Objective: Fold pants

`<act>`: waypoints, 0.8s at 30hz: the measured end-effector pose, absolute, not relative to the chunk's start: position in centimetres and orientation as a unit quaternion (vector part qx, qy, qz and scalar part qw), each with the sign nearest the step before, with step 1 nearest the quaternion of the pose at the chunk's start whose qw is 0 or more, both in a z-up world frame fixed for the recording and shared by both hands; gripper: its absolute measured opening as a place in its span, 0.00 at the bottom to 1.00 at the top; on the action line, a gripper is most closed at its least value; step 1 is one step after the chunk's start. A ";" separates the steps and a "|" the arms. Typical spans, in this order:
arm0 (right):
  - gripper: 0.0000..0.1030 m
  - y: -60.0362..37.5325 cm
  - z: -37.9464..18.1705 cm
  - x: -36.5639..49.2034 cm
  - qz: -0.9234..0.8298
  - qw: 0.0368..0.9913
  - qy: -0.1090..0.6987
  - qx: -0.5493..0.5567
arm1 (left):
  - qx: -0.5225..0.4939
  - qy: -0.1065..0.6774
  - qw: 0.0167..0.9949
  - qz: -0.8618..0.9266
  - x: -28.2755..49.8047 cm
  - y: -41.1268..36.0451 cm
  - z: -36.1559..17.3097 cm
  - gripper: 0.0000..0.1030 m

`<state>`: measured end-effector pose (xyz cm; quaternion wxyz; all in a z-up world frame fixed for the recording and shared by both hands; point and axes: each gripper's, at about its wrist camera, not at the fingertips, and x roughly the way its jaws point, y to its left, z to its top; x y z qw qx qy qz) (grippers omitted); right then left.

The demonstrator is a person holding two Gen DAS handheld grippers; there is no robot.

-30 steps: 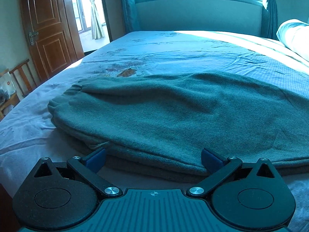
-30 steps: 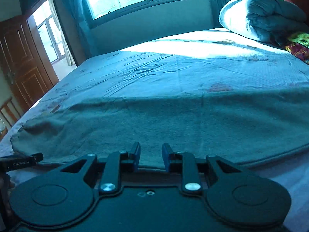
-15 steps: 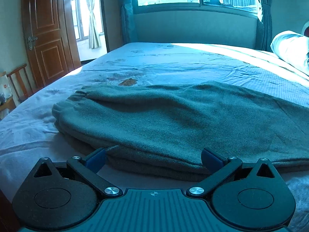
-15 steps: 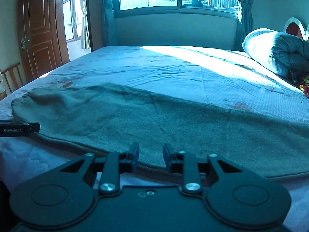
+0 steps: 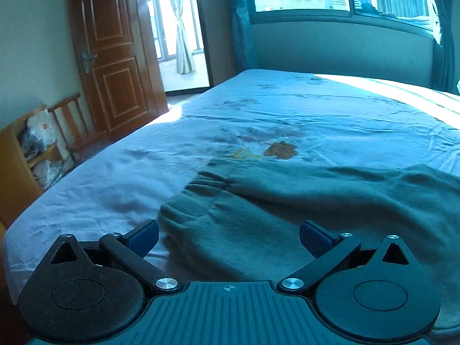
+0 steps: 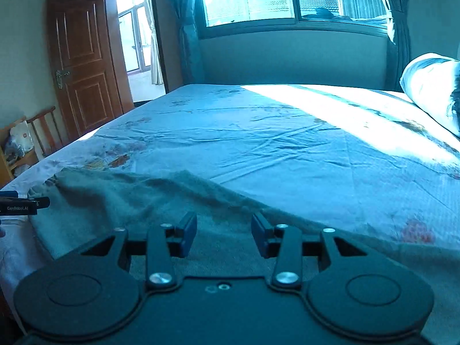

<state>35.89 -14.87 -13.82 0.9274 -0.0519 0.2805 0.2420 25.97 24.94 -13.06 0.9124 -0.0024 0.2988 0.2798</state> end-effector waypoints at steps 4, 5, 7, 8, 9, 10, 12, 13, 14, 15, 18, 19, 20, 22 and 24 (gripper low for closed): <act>0.33 -9.4 -14.8 41.5 0.269 0.915 0.294 -0.062 | -0.054 0.308 0.893 0.323 26.1 30.9 -13.6 1.00; 0.33 -8.3 -15.1 42.6 0.274 0.912 0.299 -0.061 | -0.066 0.311 0.890 0.328 26.3 31.9 -14.0 1.00; 0.34 -5.9 -16.2 45.0 0.280 0.902 0.320 -0.070 | -0.090 0.334 0.888 0.301 26.8 33.1 -15.5 1.00; 0.34 -5.1 -16.9 45.6 0.280 0.898 0.329 -0.076 | -0.097 0.345 0.886 0.293 27.1 33.4 -16.4 1.00; 0.34 -4.0 -18.1 46.6 0.288 0.891 0.340 -0.086 | -0.098 0.341 0.887 0.295 26.9 33.5 -17.1 1.00; 0.33 -3.3 -19.2 47.2 0.285 0.883 0.358 -0.109 | -0.097 0.334 0.890 0.295 26.7 33.4 -17.6 1.00; 0.34 -3.4 -20.4 47.8 0.263 0.884 0.364 -0.132 | -0.090 0.322 0.895 0.296 26.1 32.7 -18.4 1.00; 0.42 -3.9 -20.5 48.0 0.255 0.887 0.363 -0.131 | -0.087 0.317 0.897 0.297 25.9 32.5 -18.6 1.00; 0.43 -4.4 -20.5 48.3 0.238 0.891 0.364 -0.130 | -0.085 0.313 0.898 0.298 25.6 32.2 -18.6 1.00; 0.43 -5.0 -20.5 48.5 0.217 0.896 0.365 -0.131 | -0.087 0.310 0.898 0.299 25.6 32.2 -18.6 1.00; 0.30 -6.8 -19.1 48.0 0.225 0.902 0.357 -0.088 | -0.091 0.305 0.897 0.306 25.3 32.1 -18.1 1.00; 0.31 -6.8 -18.3 47.1 0.238 0.906 0.339 -0.084 | -0.089 0.296 0.899 0.311 25.1 31.8 -17.5 1.00; 0.31 -6.7 -17.9 46.3 0.253 0.907 0.328 -0.080 | -0.080 0.288 0.900 0.317 25.1 31.6 -17.2 1.00; 0.31 -4.8 -17.1 44.9 0.315 0.890 0.326 -0.057 | -0.060 0.274 0.902 0.328 25.5 31.1 -16.3 1.00; 0.30 -1.9 -16.9 43.5 0.351 0.878 0.320 -0.063 | -0.054 0.280 0.897 0.339 26.3 31.2 -15.9 1.00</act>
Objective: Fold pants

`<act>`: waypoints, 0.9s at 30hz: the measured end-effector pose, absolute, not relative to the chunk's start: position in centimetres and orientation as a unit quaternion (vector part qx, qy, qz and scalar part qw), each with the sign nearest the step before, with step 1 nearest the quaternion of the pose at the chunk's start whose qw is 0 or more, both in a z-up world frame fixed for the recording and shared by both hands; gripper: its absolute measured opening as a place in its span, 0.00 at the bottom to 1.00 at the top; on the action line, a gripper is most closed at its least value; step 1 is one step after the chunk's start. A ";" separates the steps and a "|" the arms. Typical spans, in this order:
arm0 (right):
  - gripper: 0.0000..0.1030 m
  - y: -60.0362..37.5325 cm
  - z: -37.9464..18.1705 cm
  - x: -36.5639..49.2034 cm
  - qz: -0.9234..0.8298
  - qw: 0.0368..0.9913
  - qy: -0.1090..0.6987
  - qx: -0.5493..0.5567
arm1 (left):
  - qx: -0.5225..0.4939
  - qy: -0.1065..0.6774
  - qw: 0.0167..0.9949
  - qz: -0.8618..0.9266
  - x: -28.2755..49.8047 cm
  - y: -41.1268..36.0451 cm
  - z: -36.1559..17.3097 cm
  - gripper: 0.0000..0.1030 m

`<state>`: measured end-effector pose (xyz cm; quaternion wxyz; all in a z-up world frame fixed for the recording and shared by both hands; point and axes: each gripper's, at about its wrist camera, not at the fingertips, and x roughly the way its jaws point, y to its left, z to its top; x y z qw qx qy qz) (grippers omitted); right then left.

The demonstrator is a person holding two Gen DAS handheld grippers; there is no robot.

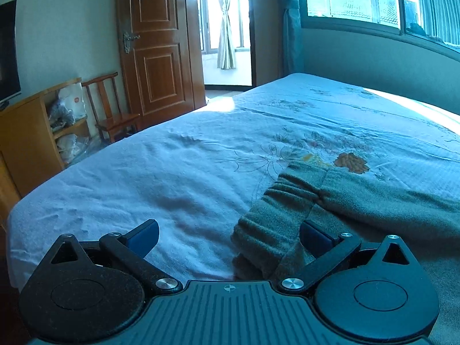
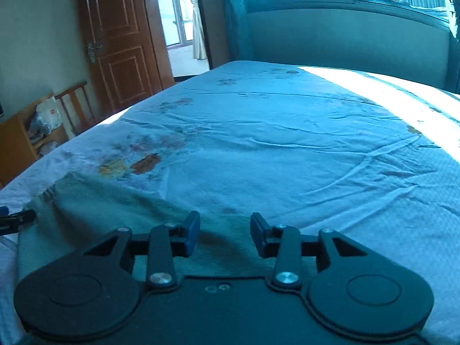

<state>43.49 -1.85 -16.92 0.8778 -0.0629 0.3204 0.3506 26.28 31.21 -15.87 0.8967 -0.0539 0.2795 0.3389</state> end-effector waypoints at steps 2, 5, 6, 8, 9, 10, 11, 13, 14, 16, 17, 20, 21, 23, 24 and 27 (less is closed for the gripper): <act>0.31 1.2 -17.4 42.5 0.373 0.866 0.323 -0.082 | -0.065 0.306 0.889 0.334 26.9 32.0 -16.4 1.00; 0.34 4.9 -20.7 43.2 0.333 0.844 0.387 -0.165 | -0.069 0.320 0.889 0.320 26.9 32.8 -17.2 1.00; 0.34 4.7 -21.0 43.1 0.332 0.847 0.380 -0.166 | -0.080 0.319 0.890 0.316 26.8 33.0 -17.1 1.00; 0.34 2.6 -19.5 42.3 0.322 0.864 0.363 -0.134 | -0.089 0.314 0.892 0.312 26.1 32.8 -16.1 1.00; 0.35 0.9 -18.6 41.9 0.324 0.874 0.346 -0.109 | -0.084 0.304 0.896 0.313 25.7 32.4 -15.6 1.00; 0.35 -0.5 -18.0 41.6 0.320 0.880 0.338 -0.094 | -0.079 0.296 0.899 0.313 25.4 32.0 -15.3 1.00; 0.35 -2.8 -17.3 41.2 0.302 0.891 0.329 -0.078 | -0.077 0.294 0.901 0.308 25.2 31.6 -15.2 1.00; 0.36 -7.2 -16.6 40.7 0.258 0.907 0.327 -0.062 | -0.087 0.299 0.905 0.290 25.1 30.6 -15.3 1.00; 0.36 -9.4 -16.2 40.0 0.244 0.914 0.321 -0.054 | -0.090 0.299 0.907 0.282 25.1 29.9 -15.3 1.00; 0.40 -15.1 -15.6 38.3 0.197 0.932 0.303 -0.036 | -0.086 0.293 0.915 0.262 25.1 28.2 -15.2 1.00; 0.40 -18.3 -15.5 37.3 0.162 0.940 0.299 -0.031 | -0.078 0.291 0.919 0.253 25.2 27.1 -15.1 1.00; 0.40 -25.3 -16.1 36.2 0.096 0.945 0.311 -0.007 | -0.060 0.291 0.929 0.221 26.5 24.1 -15.2 1.00; 0.40 -27.1 -16.5 36.1 0.075 0.945 0.318 -0.004 | -0.054 0.297 0.929 0.213 27.0 23.0 -15.4 1.00; 0.39 -30.1 -17.6 36.2 0.045 0.943 0.331 -0.008 | -0.045 0.306 0.929 0.201 27.7 21.3 -15.7 1.00; 0.38 -31.5 -18.3 36.4 0.021 0.939 0.343 -0.010 | -0.043 0.309 0.930 0.194 27.9 20.4 -15.7 1.00; 0.37 -35.2 -18.2 35.5 -0.012 0.940 0.340 0.010 | -0.032 0.313 0.931 0.183 27.7 18.5 -15.5 1.00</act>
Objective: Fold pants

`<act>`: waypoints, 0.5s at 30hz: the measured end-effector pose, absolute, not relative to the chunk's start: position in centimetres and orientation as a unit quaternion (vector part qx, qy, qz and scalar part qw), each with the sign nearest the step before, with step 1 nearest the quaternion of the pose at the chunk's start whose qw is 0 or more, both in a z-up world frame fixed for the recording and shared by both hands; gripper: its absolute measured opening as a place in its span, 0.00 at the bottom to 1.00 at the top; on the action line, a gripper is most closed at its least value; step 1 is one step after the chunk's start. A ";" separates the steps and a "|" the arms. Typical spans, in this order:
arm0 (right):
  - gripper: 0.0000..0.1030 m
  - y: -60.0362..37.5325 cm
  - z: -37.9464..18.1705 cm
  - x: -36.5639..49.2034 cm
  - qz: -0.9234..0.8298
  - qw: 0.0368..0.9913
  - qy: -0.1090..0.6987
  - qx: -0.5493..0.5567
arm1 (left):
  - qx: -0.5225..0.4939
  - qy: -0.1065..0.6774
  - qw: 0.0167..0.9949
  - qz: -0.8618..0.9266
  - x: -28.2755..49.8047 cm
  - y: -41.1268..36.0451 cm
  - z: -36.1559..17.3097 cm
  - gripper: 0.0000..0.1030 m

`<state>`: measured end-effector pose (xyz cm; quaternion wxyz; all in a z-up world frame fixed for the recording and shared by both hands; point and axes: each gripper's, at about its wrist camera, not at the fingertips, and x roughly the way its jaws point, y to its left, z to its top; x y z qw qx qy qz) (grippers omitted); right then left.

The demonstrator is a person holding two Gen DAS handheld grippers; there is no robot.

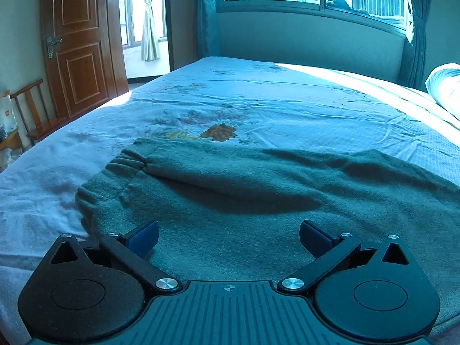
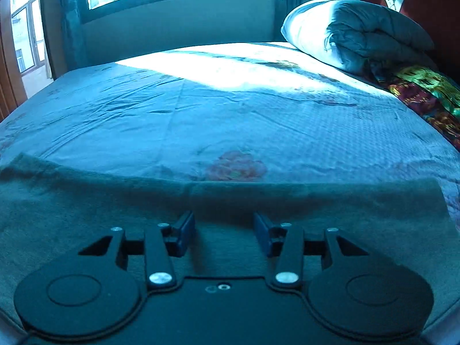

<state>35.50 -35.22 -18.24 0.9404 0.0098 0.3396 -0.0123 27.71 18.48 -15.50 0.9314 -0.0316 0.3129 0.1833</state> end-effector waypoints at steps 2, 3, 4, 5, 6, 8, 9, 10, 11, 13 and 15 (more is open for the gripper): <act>0.38 -37.0 -17.0 33.9 -0.028 0.947 0.317 0.031 | -0.027 0.313 0.933 0.178 27.1 17.4 -15.2 1.00; 0.39 -38.0 -16.3 32.8 -0.035 0.951 0.305 0.046 | -0.027 0.311 0.933 0.179 26.7 16.9 -15.1 1.00; 0.40 -39.7 -15.5 31.3 -0.048 0.953 0.291 0.073 | -0.027 0.311 0.933 0.177 26.4 16.6 -15.1 1.00; 0.40 -41.2 -15.0 30.0 -0.058 0.953 0.281 0.100 | -0.028 0.312 0.934 0.172 26.1 16.2 -15.0 1.00; 0.40 -43.0 -14.5 28.5 -0.071 0.952 0.269 0.131 | -0.027 0.313 0.934 0.169 25.8 15.8 -15.1 1.00; 0.41 -46.7 -14.2 24.9 -0.099 0.944 0.244 0.199 | -0.021 0.317 0.934 0.162 25.4 15.0 -15.3 1.00; 0.41 -49.1 -14.5 22.8 -0.114 0.934 0.230 0.246 | -0.018 0.318 0.935 0.157 25.1 14.5 -15.4 1.00; 0.40 -50.8 -15.1 21.4 -0.125 0.924 0.225 0.283 | -0.015 0.319 0.935 0.153 25.0 14.0 -15.5 1.00; 0.37 -52.3 -15.8 20.6 -0.125 0.913 0.224 0.319 | -0.012 0.321 0.935 0.149 24.9 13.5 -15.6 1.00; 0.22 -54.4 -17.4 20.0 -0.124 0.887 0.230 0.382 | -0.008 0.322 0.936 0.143 24.9 12.5 -15.6 1.00; 0.21 -55.5 -19.0 20.2 -0.117 0.866 0.225 0.430 | -0.010 0.321 0.937 0.138 24.9 11.5 -15.5 1.00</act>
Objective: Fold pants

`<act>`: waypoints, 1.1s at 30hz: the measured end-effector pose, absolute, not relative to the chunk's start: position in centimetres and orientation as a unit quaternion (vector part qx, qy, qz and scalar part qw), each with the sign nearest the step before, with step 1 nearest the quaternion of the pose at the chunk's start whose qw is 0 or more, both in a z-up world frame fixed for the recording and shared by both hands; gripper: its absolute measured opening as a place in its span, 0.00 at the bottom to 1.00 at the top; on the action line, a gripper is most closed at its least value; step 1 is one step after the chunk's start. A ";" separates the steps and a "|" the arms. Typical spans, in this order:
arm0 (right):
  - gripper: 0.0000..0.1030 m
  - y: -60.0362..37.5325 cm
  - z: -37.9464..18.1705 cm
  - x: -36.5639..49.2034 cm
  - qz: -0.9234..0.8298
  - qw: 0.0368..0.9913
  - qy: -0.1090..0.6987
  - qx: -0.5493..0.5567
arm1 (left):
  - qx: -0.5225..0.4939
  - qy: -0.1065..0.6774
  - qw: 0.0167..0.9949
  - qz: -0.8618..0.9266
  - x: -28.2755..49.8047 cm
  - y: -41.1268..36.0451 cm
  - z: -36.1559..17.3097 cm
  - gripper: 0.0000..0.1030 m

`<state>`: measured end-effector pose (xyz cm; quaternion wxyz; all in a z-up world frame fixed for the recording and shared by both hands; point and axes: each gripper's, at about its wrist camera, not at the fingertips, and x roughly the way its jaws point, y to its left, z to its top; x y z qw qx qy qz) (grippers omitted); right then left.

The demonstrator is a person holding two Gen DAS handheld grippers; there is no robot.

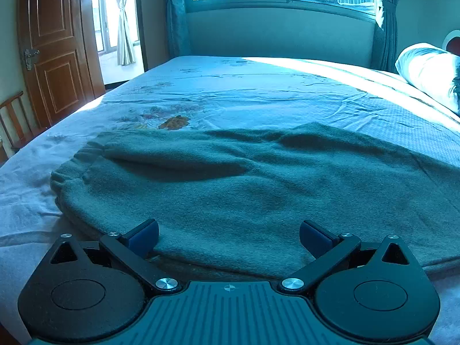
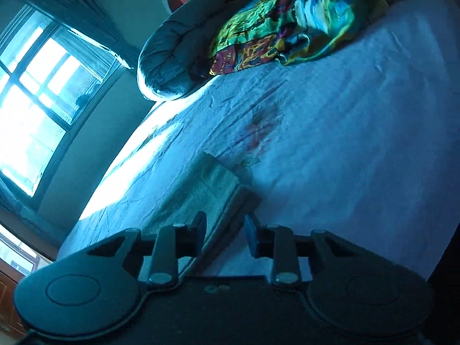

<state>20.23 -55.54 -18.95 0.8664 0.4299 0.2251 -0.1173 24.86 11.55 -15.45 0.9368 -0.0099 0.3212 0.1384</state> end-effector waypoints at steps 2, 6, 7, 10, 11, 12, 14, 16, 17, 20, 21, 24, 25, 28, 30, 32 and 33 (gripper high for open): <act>0.21 -55.6 -20.0 21.0 -0.122 0.856 0.236 0.443 | -0.011 0.316 0.939 0.135 24.7 10.4 -15.1 1.00; 0.28 -55.6 -20.9 22.3 -0.107 0.854 0.216 0.461 | -0.015 0.319 0.940 0.121 24.5 8.6 -14.6 1.00; 0.25 -56.0 -21.2 22.6 -0.105 0.851 0.209 0.471 | -0.014 0.318 0.940 0.118 24.3 8.0 -14.5 1.00; 0.09 -56.5 -22.0 22.4 -0.104 0.844 0.201 0.485 | -0.021 0.326 0.940 0.101 24.0 6.1 -14.4 1.00; 0.09 -56.5 -22.2 22.4 -0.103 0.844 0.200 0.487 | -0.019 0.329 0.940 0.089 24.0 4.8 -14.4 1.00; 0.09 -56.5 -22.4 22.3 -0.101 0.847 0.201 0.481 | -0.016 0.330 0.941 0.080 24.0 3.6 -14.4 1.00; 0.09 -56.5 -22.4 22.2 -0.096 0.849 0.202 0.479 | -0.011 0.326 0.943 0.061 24.1 1.0 -14.2 1.00; 0.13 -56.8 -22.4 22.1 -0.087 0.845 0.199 0.488 | -0.020 0.329 0.943 0.041 24.3 -2.0 -14.0 1.00; 0.13 -56.8 -22.4 22.1 -0.085 0.845 0.199 0.489 | -0.028 0.331 0.943 0.028 24.4 -3.5 -13.9 1.00; 0.13 -56.8 -22.3 22.0 -0.083 0.847 0.201 0.485 | -0.011 0.337 0.941 -0.005 25.0 -8.4 -14.1 1.00; 0.13 -56.8 -22.3 22.0 -0.083 0.846 0.202 0.486 | -0.004 0.339 0.941 -0.010 25.2 -9.7 -14.1 1.00; 0.13 -56.9 -22.3 22.0 -0.080 0.846 0.203 0.487 | 0.001 0.350 0.937 -0.015 25.6 -12.2 -14.4 1.00; 0.13 -56.9 -22.3 21.9 -0.080 0.846 0.204 0.486 | 0.001 0.353 0.935 -0.016 25.7 -12.7 -14.5 1.00; 0.14 -56.9 -22.4 21.9 -0.078 0.846 0.202 0.488 | -0.008 0.354 0.935 -0.017 25.7 -13.7 -14.7 1.00; 0.14 -56.9 -22.4 21.8 -0.077 0.845 0.201 0.489 | -0.010 0.353 0.935 -0.022 25.7 -14.2 -14.9 1.00; 0.14 -56.9 -22.5 21.8 -0.078 0.845 0.200 0.489 | -0.008 0.355 0.934 -0.022 25.7 -14.8 -15.3 1.00; 0.14 -56.9 -22.5 21.8 -0.078 0.846 0.200 0.489 | -0.008 0.357 0.934 -0.022 25.7 -14.9 -15.5 1.00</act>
